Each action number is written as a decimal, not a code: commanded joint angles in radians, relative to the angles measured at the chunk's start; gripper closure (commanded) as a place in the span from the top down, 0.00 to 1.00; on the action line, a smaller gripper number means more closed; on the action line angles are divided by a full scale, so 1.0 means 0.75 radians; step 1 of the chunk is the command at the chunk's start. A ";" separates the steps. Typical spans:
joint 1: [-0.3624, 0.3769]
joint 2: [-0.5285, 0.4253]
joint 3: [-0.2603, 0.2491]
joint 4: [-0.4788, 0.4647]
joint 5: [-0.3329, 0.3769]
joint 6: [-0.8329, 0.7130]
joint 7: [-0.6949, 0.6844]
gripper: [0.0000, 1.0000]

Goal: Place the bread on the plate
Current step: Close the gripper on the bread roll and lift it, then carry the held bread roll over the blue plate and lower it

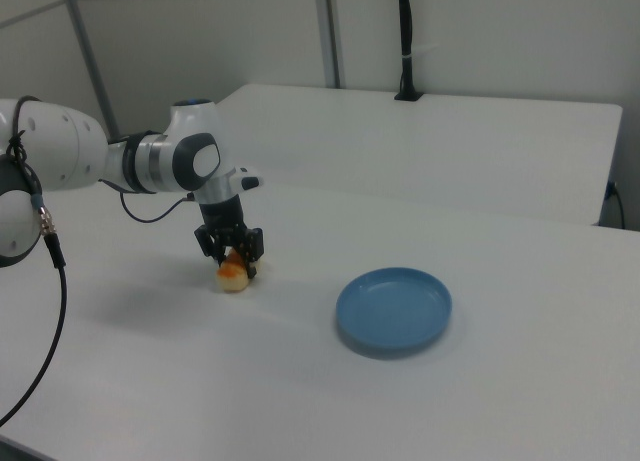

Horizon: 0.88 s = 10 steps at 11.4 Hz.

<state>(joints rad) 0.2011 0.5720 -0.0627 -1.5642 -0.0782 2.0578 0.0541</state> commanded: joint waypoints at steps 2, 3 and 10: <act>0.008 -0.189 -0.025 -0.003 -0.008 -0.234 -0.037 0.57; -0.020 -0.235 -0.029 -0.001 -0.006 -0.289 -0.080 0.57; -0.205 -0.247 -0.366 0.034 0.012 -0.182 -0.473 0.58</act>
<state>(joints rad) 0.0551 0.3745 -0.2654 -1.5250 -0.0813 1.8368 -0.2446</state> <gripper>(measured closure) 0.414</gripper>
